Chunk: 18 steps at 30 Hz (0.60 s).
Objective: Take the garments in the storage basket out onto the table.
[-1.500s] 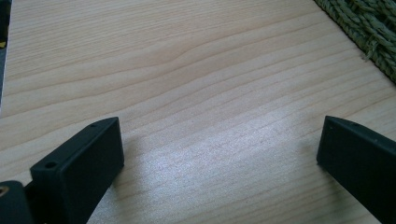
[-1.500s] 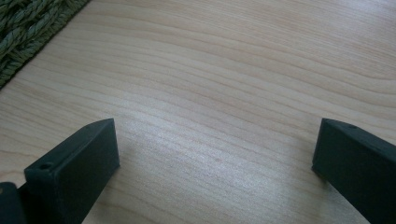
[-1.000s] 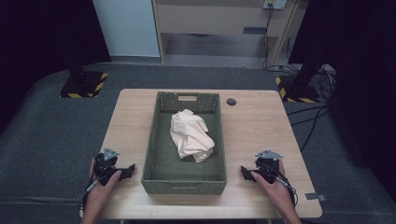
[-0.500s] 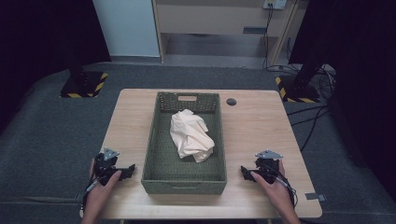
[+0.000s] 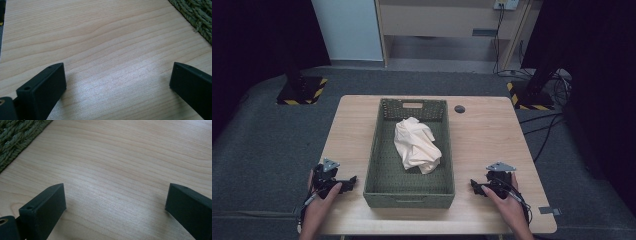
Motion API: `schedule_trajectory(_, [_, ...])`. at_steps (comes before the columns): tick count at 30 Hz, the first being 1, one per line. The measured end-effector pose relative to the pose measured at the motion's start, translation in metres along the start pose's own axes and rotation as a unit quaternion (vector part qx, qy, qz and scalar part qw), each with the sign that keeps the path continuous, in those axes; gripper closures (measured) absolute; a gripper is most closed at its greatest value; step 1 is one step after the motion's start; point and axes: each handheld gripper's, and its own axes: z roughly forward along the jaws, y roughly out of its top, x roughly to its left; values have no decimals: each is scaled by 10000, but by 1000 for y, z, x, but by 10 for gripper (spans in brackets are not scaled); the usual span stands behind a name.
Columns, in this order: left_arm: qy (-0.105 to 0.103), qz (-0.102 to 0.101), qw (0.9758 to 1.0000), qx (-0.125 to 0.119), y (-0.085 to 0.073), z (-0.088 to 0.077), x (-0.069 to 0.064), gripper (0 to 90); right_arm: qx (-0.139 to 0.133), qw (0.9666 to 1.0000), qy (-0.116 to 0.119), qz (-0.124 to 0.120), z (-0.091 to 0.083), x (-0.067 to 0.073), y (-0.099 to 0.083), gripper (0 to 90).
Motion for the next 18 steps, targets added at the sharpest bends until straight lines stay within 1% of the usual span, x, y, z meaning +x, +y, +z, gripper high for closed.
schedule_trajectory(4, [0, 0, 10000, 0, 0, 0, 0, 0, -37, 10000, 19, -10, -3, 1, 1, 29])
schedule_trajectory(10, [0, 1, 10000, 1, 0, 0, 0, 0, -80, 9999, 101, -92, -11, 6, 7, 28])
schedule_trajectory(17, [-1, 1, 10000, 1, 0, 0, 0, 0, -139, 9996, 208, -150, -24, 13, 17, 32])
schedule_trajectory(18, [-1, 1, 10000, 0, 0, 0, 0, 0, -179, 9994, 224, -193, -29, 16, 21, 32])
